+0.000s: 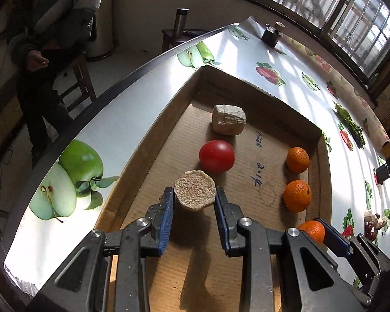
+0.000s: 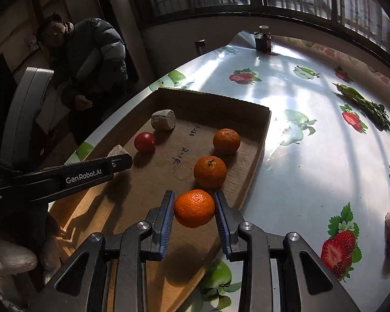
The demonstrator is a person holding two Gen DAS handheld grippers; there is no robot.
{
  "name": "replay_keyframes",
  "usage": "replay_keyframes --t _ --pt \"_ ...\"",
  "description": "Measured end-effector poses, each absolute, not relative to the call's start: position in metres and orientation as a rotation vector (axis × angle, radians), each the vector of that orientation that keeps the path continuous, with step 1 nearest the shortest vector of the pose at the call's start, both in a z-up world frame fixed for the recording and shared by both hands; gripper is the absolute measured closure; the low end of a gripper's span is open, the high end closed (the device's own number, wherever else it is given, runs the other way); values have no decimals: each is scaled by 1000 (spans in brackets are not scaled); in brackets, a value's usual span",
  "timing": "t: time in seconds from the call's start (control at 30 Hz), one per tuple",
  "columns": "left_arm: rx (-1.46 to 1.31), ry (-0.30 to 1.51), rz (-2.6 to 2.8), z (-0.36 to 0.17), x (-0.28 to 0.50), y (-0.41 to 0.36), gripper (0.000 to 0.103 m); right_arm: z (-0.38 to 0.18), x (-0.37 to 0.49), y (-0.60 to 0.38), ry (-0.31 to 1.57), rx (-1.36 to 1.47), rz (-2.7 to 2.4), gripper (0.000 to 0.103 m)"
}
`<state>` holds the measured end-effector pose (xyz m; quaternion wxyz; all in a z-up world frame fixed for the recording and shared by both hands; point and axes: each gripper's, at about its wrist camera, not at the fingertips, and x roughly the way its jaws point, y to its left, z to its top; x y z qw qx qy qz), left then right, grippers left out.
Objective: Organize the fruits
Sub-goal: 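Carry the cake slice and orange into the box with both grippers, release, then move both open grippers back toward the dates and cakes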
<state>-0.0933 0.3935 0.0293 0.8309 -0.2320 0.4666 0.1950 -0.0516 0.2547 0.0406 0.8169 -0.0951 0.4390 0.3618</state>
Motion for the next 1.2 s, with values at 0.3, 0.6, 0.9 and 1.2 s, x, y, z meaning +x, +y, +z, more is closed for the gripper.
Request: replay_keyframes --t 0.3,0.6,0.9,1.2 --pt "-510 923 395 40 -103 385 62 31 -49 266 936 -200 758 65" --pt "-311 753 444 93 -139 333 32 69 -67 197 850 -1 688 42" --pt "-120 666 373 125 -157 254 31 90 -101 105 740 133 520 40" --pt "-27 634 325 141 -167 206 31 102 -121 51 682 205 468 34"
